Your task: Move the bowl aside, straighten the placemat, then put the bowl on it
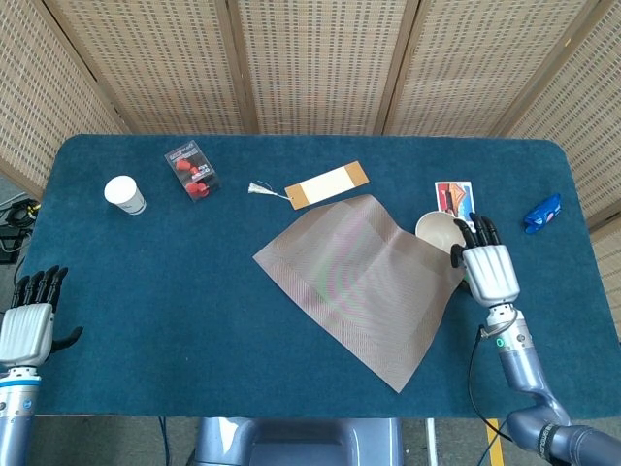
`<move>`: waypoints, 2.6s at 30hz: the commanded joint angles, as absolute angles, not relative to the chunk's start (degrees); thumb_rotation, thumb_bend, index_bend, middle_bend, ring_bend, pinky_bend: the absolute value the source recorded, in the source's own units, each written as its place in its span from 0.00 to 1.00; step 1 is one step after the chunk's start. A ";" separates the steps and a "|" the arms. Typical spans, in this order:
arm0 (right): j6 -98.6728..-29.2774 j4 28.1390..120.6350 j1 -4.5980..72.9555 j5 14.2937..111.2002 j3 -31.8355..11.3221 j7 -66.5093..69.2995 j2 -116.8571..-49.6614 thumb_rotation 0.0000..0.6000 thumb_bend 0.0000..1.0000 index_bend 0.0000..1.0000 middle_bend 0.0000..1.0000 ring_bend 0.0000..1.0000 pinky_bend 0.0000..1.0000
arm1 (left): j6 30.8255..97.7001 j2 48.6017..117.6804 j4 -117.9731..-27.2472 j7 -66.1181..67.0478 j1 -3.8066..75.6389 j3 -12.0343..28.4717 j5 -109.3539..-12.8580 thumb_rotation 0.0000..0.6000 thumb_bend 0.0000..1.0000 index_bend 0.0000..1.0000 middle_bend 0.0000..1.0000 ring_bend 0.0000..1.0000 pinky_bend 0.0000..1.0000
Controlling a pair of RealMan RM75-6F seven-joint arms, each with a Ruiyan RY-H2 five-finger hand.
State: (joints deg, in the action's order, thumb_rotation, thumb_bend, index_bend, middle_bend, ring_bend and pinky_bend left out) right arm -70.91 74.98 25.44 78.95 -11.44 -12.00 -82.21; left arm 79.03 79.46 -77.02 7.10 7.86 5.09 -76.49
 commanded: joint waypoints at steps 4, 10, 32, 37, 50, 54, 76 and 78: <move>-72.62 77.53 23.40 77.75 -10.56 -15.54 -79.86 1.00 0.28 0.19 0.00 0.00 0.00 | 79.23 79.40 -77.11 7.12 7.82 5.07 -76.66 1.00 0.22 0.00 0.00 0.00 0.00; -79.80 81.04 19.43 81.12 -8.60 -15.08 -78.06 1.00 0.25 0.17 0.00 0.00 0.00 | 79.78 79.36 -77.46 7.10 7.83 4.98 -77.33 1.00 0.22 0.00 0.00 0.00 0.00; -90.74 80.49 11.54 87.29 -5.77 -4.14 -76.42 1.00 0.17 0.12 0.00 0.00 0.00 | 74.32 79.96 -81.61 16.05 16.19 9.85 -76.50 1.00 0.20 0.00 0.00 0.00 0.00; -90.01 79.49 11.72 86.39 -7.00 -0.24 -75.87 1.00 0.17 0.12 0.00 0.00 0.00 | 68.23 82.99 -80.23 22.74 22.23 12.88 -72.14 1.00 0.20 0.00 0.00 0.00 0.00; -88.33 78.66 11.67 83.79 -9.03 3.27 -74.85 1.00 0.17 0.12 0.00 0.00 0.00 | 58.34 95.05 -68.32 31.00 35.76 16.75 -66.15 1.00 0.10 0.00 0.00 0.00 0.00; -87.95 78.45 11.66 83.46 -9.33 3.89 -74.64 1.00 0.17 0.12 0.00 0.00 0.00 | 57.03 98.00 -64.76 32.11 38.80 17.38 -65.16 1.00 0.06 0.00 0.00 0.00 0.00; -86.66 78.04 11.42 81.98 -10.60 7.15 -73.77 1.00 0.17 0.12 0.00 0.00 0.00 | 49.56 109.82 -51.90 33.47 50.45 16.83 -62.61 1.00 0.05 0.00 0.00 0.00 0.00; -86.60 78.06 11.42 82.08 -10.58 7.29 -73.72 1.00 0.17 0.12 0.00 0.00 0.00 | 49.43 110.46 -51.22 33.50 50.84 16.74 -62.38 1.00 0.05 0.00 0.00 0.00 0.00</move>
